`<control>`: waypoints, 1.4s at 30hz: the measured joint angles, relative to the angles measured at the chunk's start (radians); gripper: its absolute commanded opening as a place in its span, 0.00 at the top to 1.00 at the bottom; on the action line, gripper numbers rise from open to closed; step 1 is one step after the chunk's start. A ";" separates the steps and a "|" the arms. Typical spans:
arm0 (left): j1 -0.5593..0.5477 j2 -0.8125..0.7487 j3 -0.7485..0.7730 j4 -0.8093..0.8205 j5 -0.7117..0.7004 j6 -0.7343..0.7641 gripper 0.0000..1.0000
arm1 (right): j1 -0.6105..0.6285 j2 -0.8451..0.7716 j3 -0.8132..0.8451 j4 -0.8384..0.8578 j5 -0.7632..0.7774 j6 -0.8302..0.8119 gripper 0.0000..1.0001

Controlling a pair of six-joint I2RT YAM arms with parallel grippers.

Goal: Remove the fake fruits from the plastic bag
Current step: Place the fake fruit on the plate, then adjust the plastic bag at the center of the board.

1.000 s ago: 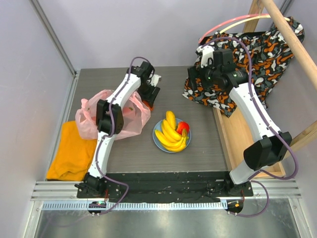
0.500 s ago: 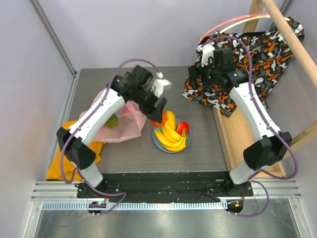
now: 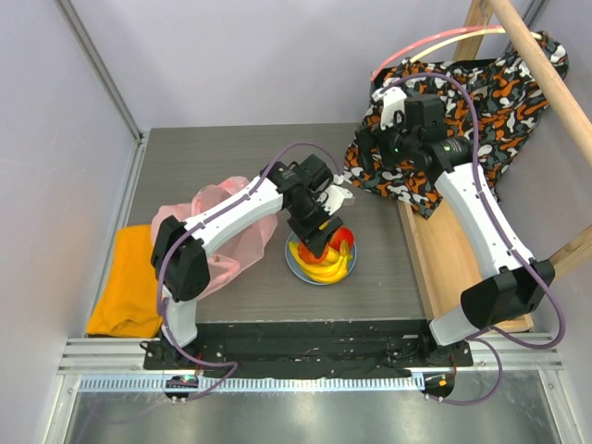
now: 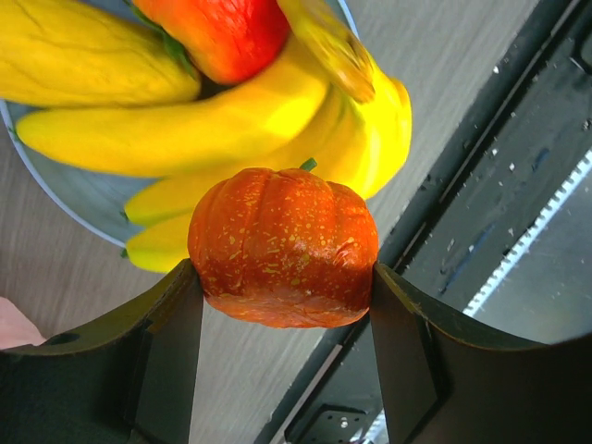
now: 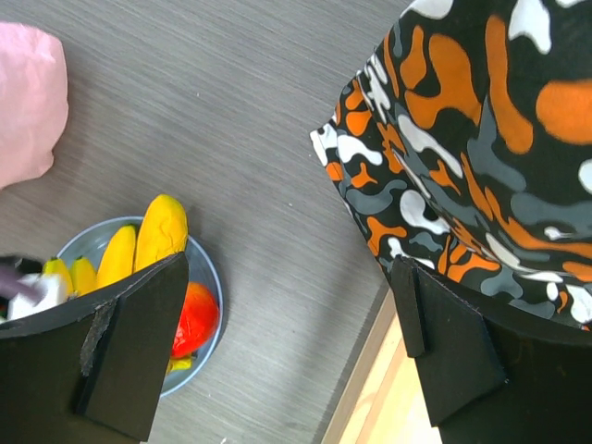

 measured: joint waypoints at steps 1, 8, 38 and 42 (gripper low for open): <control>0.000 0.013 0.009 0.004 -0.002 -0.001 0.61 | 0.000 -0.011 -0.010 0.000 0.000 -0.003 0.00; -0.015 0.056 0.033 0.007 -0.005 -0.001 0.34 | -0.006 -0.045 -0.048 0.000 -0.002 -0.015 0.00; 0.406 -0.612 0.191 -0.127 -0.218 0.038 0.01 | 0.073 0.021 0.197 -0.038 -0.307 -0.024 0.05; 0.475 -0.766 0.045 -0.186 -0.265 0.034 0.00 | 0.277 0.023 0.220 -0.064 -0.389 -0.070 0.02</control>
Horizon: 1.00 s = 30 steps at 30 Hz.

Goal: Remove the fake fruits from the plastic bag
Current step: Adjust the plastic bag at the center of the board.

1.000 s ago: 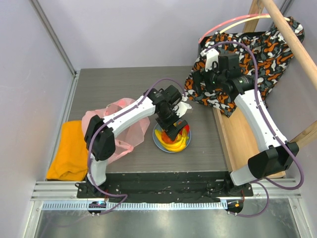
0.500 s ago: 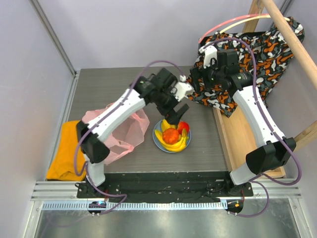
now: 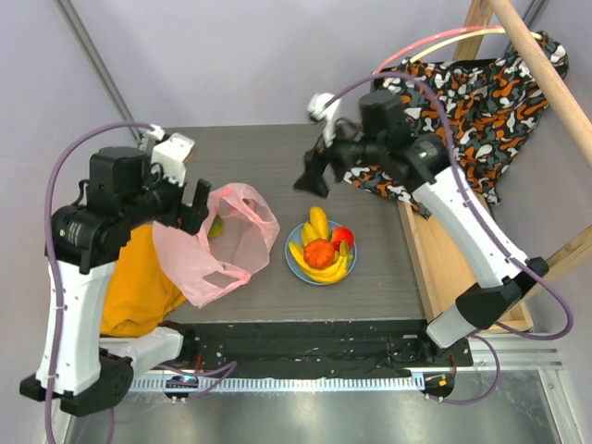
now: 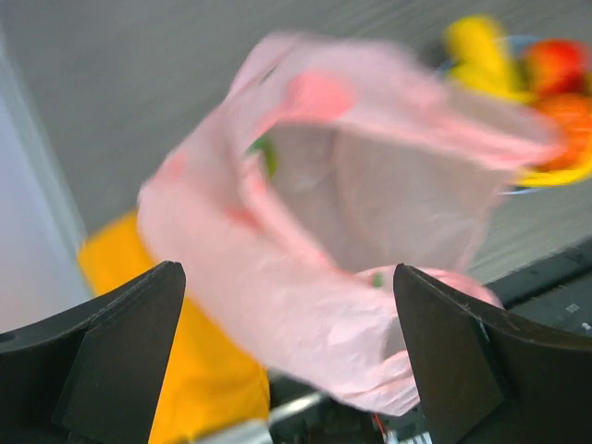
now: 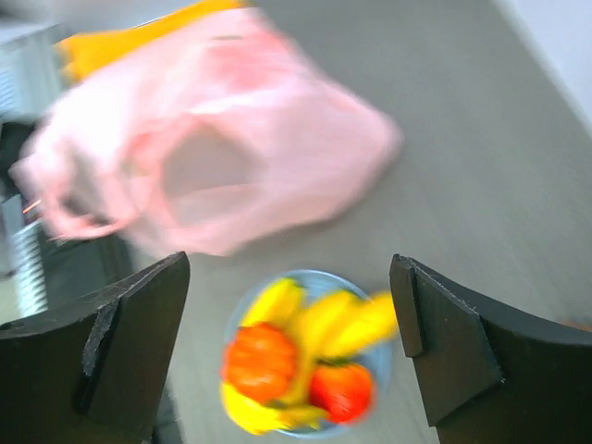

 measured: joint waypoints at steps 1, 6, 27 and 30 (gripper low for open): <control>0.046 -0.018 -0.043 -0.011 -0.008 -0.010 0.00 | 0.055 0.005 -0.001 -0.010 -0.019 -0.012 0.02; 0.376 0.064 -0.174 -0.056 -0.010 -0.110 0.00 | 0.216 0.079 0.024 -0.047 -0.090 -0.033 0.01; 0.581 0.600 -0.249 -0.066 0.059 -0.159 1.00 | 0.295 0.405 0.219 0.010 0.240 0.038 0.64; 0.581 0.745 -0.148 -0.074 0.129 -0.136 1.00 | 0.258 0.405 0.243 0.027 0.254 0.039 0.78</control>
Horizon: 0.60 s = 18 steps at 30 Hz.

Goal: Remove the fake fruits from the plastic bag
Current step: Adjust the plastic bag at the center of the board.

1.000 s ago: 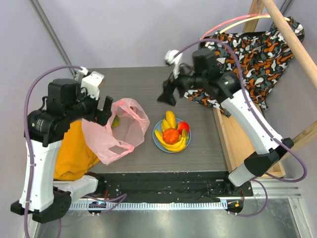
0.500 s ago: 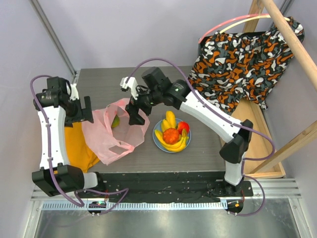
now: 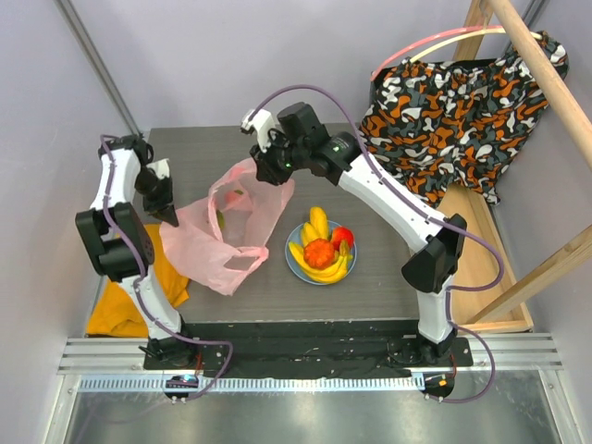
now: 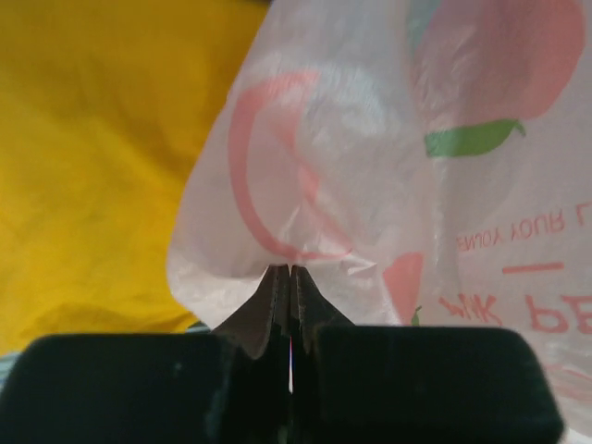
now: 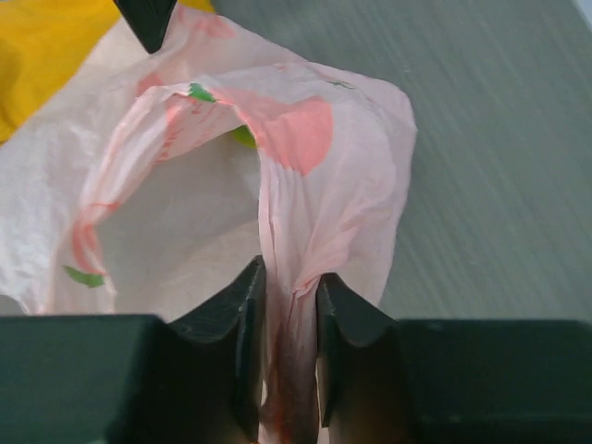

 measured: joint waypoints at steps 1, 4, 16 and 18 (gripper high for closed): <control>-0.002 0.023 0.027 0.003 0.014 0.001 1.00 | -0.009 0.000 0.002 0.006 0.005 -0.001 0.80; -0.027 0.129 0.221 0.004 0.063 0.010 1.00 | -0.037 0.000 0.002 0.012 0.026 -0.008 0.81; -0.171 0.097 0.665 0.042 0.288 0.078 0.45 | -0.098 -0.255 -0.333 0.027 0.093 -0.016 0.60; -0.214 -0.047 0.494 0.066 0.317 0.110 0.32 | -0.100 -0.300 -0.379 0.025 0.094 -0.005 0.59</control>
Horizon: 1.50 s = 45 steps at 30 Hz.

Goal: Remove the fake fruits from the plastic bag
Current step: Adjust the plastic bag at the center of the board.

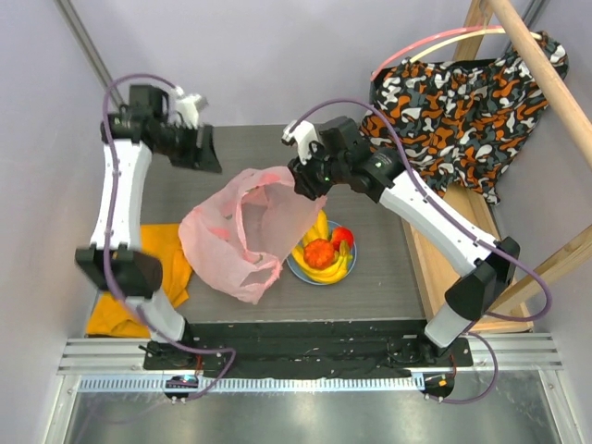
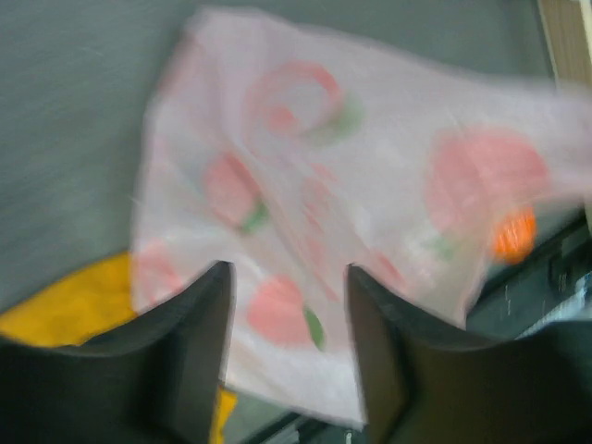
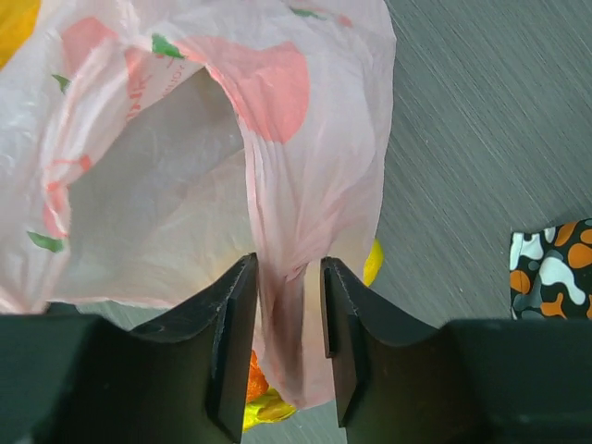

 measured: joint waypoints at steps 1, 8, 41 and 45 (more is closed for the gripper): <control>-0.046 -0.094 -0.110 0.007 0.004 0.017 0.27 | -0.005 -0.015 -0.013 0.000 0.000 0.007 0.61; -0.517 -0.730 -0.703 0.183 0.050 -0.012 0.25 | -0.064 0.053 0.051 0.012 -0.040 0.065 0.80; -0.986 -0.354 -0.832 0.546 -0.426 -0.289 0.29 | -0.151 0.144 0.124 0.023 -0.213 0.209 0.99; -0.986 -0.330 -0.850 0.547 -0.390 -0.295 0.52 | -0.156 0.144 0.124 0.029 -0.217 0.218 0.99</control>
